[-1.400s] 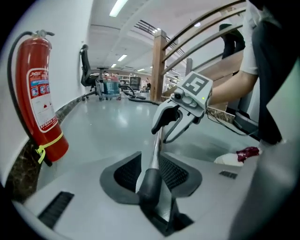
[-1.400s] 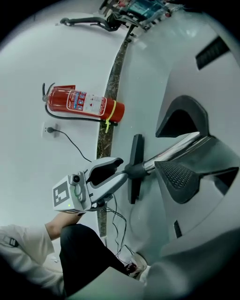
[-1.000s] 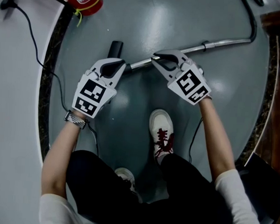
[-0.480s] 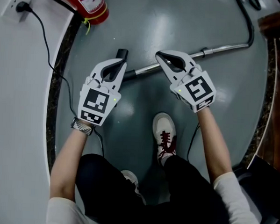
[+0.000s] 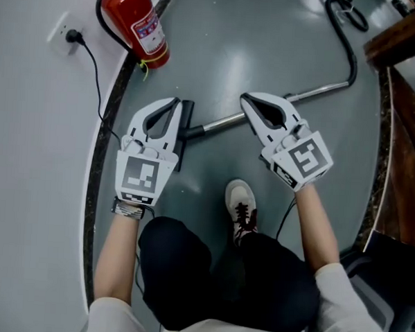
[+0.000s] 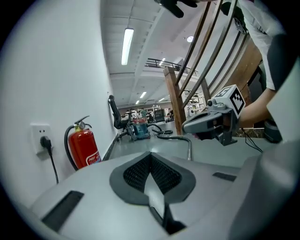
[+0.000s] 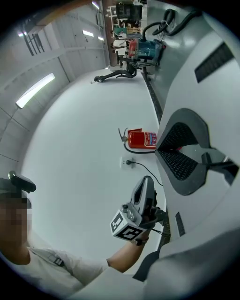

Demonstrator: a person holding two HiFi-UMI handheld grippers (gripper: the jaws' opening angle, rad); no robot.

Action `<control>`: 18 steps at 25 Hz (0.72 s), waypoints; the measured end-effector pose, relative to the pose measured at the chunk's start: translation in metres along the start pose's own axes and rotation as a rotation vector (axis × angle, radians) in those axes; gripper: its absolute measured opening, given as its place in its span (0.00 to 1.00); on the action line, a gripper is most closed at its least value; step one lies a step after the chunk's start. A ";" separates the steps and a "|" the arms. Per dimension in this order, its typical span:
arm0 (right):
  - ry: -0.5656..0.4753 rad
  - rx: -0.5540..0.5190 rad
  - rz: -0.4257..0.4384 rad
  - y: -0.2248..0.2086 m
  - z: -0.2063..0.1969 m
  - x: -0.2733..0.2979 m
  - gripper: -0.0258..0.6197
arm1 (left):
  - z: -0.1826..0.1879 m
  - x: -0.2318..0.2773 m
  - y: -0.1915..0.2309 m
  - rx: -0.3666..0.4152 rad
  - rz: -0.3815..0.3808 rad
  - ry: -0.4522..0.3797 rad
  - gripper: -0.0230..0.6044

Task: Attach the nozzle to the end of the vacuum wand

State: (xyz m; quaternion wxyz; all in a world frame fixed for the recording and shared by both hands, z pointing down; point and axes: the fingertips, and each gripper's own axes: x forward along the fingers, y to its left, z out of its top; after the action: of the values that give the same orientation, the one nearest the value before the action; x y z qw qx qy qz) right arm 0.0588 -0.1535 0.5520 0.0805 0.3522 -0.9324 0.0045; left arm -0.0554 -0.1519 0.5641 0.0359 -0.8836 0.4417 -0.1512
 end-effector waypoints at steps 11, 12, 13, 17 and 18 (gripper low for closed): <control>-0.087 -0.066 -0.121 -0.018 0.124 -0.042 0.08 | 0.115 -0.035 0.021 0.092 0.069 -0.094 0.04; -0.098 -0.062 -0.129 -0.019 0.135 -0.045 0.08 | 0.126 -0.037 0.023 0.101 0.075 -0.106 0.04; -0.105 -0.063 -0.134 -0.019 0.145 -0.046 0.08 | 0.136 -0.039 0.025 0.103 0.081 -0.118 0.04; -0.128 -0.051 -0.132 -0.025 0.179 -0.044 0.08 | 0.167 -0.039 0.034 0.065 0.102 -0.154 0.04; -0.135 -0.046 -0.128 -0.028 0.188 -0.042 0.08 | 0.174 -0.038 0.038 0.057 0.107 -0.158 0.04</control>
State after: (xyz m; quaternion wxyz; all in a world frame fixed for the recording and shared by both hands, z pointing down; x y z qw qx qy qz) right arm 0.0806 -0.1594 0.3588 0.0256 0.4088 -0.9111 -0.0458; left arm -0.0542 -0.1568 0.3818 0.1038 -0.8666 0.4795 -0.0911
